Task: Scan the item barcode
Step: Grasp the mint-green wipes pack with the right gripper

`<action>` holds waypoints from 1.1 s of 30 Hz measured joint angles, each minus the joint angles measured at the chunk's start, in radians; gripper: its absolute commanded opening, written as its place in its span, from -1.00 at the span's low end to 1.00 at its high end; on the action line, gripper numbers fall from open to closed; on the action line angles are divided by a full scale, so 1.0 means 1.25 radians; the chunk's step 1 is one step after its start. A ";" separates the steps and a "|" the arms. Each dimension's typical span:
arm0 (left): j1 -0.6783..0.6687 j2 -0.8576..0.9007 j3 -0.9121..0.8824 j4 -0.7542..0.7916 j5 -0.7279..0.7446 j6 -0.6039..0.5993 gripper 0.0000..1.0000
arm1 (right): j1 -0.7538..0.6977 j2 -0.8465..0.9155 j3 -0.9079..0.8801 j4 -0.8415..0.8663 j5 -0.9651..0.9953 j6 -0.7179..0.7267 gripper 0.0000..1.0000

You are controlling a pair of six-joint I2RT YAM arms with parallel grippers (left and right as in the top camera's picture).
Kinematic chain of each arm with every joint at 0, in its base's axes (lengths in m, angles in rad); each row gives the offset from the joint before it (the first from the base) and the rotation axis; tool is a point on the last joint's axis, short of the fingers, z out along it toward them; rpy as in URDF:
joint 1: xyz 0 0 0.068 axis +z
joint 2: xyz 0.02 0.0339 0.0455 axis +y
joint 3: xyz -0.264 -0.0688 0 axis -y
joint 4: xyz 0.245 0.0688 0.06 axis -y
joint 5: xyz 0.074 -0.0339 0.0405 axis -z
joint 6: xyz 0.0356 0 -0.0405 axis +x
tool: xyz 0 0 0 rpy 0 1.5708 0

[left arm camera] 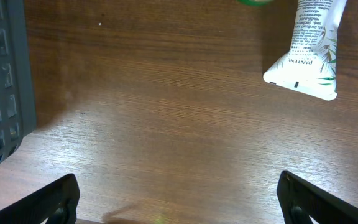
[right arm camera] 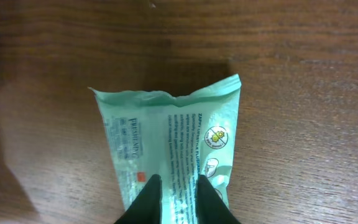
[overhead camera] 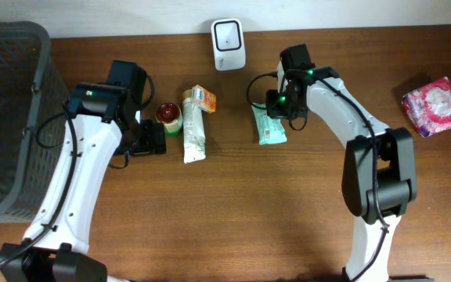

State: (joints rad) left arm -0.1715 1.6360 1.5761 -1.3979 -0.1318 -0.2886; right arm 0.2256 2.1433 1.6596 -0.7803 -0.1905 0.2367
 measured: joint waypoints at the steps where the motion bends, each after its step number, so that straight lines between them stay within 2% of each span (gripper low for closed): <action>1: 0.000 0.000 0.000 0.000 0.000 0.000 0.98 | 0.002 0.002 0.000 0.000 0.003 0.003 -0.89; 15: 0.000 0.000 0.000 0.000 0.000 0.000 0.98 | 0.036 -0.005 -0.052 0.069 0.045 0.022 -0.92; 17: 0.000 0.000 0.000 0.000 0.000 0.000 0.98 | 0.036 -0.009 -0.045 0.016 0.044 0.031 -0.92; 21: 0.000 0.000 0.000 -0.001 0.000 0.000 0.98 | 0.037 -0.022 0.045 -0.172 0.048 0.038 -0.92; 25: 0.000 0.000 0.000 0.000 0.000 0.000 0.98 | 0.039 -0.042 0.059 -0.219 0.048 0.038 -0.92; 29: 0.000 0.000 0.000 0.000 0.000 0.000 0.98 | 0.073 -0.042 -0.003 -0.180 0.048 0.045 -0.92; 33: 0.000 0.000 0.000 0.000 0.000 0.000 0.99 | 0.098 -0.048 -0.096 -0.049 0.046 0.057 -0.92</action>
State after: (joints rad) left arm -0.1715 1.6360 1.5761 -1.3979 -0.1322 -0.2886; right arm 0.3485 2.0838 1.5394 -0.8413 -0.1329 0.3077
